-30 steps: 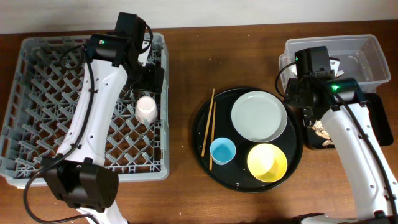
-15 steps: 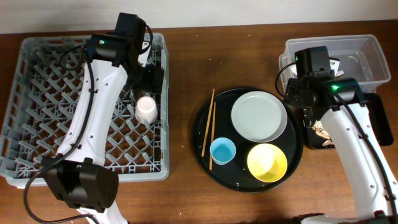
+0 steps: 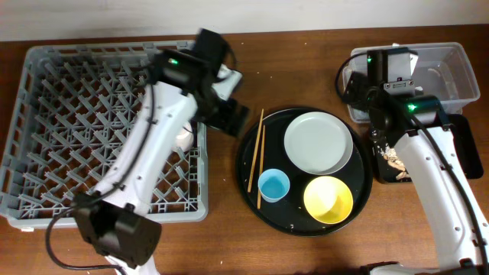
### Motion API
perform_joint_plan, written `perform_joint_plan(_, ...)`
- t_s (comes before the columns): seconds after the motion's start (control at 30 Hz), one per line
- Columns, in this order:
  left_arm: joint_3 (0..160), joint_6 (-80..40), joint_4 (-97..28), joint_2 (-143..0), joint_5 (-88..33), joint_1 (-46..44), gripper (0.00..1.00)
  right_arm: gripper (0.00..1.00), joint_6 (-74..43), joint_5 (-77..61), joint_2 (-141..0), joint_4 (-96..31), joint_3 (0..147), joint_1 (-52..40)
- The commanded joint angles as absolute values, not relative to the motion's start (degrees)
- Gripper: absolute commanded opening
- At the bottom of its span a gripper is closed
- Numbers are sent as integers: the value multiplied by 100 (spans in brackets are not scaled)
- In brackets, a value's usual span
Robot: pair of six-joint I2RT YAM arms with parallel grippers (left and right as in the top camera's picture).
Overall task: Sort waste into correct bins and load items into the dishwasher rack
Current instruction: 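Grasp the blue cup with the right gripper and lift it toward the left gripper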
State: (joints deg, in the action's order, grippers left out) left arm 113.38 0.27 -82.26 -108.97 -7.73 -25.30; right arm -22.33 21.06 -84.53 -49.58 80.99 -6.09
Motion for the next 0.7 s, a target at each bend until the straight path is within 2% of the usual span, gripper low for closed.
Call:
perform_joint_plan(0.0,11437,132,-8407,-10906,-1118,-2969,99,98,-2274,1636,-8418,-5214,8165,-596)
perform_joint_plan(0.03,11437,128,-8477,-10906,-1118,-3000,99,100,-2274,1000,-8418,-5408,8165,-598)
perform_joint_plan(0.1,11437,34,-8495,-10906,-1116,-2939,99,80,-2276,-196,-8438,-5817,8152,-604)
perform_joint_plan(0.13,11437,-115,-8473,-10906,-1116,-2818,99,75,-2281,-1085,-8438,-6252,8027,-642)
perform_joint_plan(0.23,11437,-180,-8311,-10906,-1076,-2287,99,71,-2296,-1876,-8436,-6722,7325,-1280)
perform_joint_plan(0.4,11437,-196,-8103,-10906,-1076,-1439,99,70,-3221,-1146,-8438,-5892,6117,-2709)
perform_joint_plan(0.53,11437,-193,-8101,-10906,-1076,-1361,99,63,-3623,-788,-8534,-4792,5452,-3135)
perform_joint_plan(0.6,11437,-196,-8103,-10906,-1079,-1361,99,46,-3697,-676,-8711,-4626,5422,-3148)
perform_joint_plan(0.67,11437,-196,-8106,-10906,-1079,-1361,99,20,-3699,-683,-8897,-4530,5422,-3148)
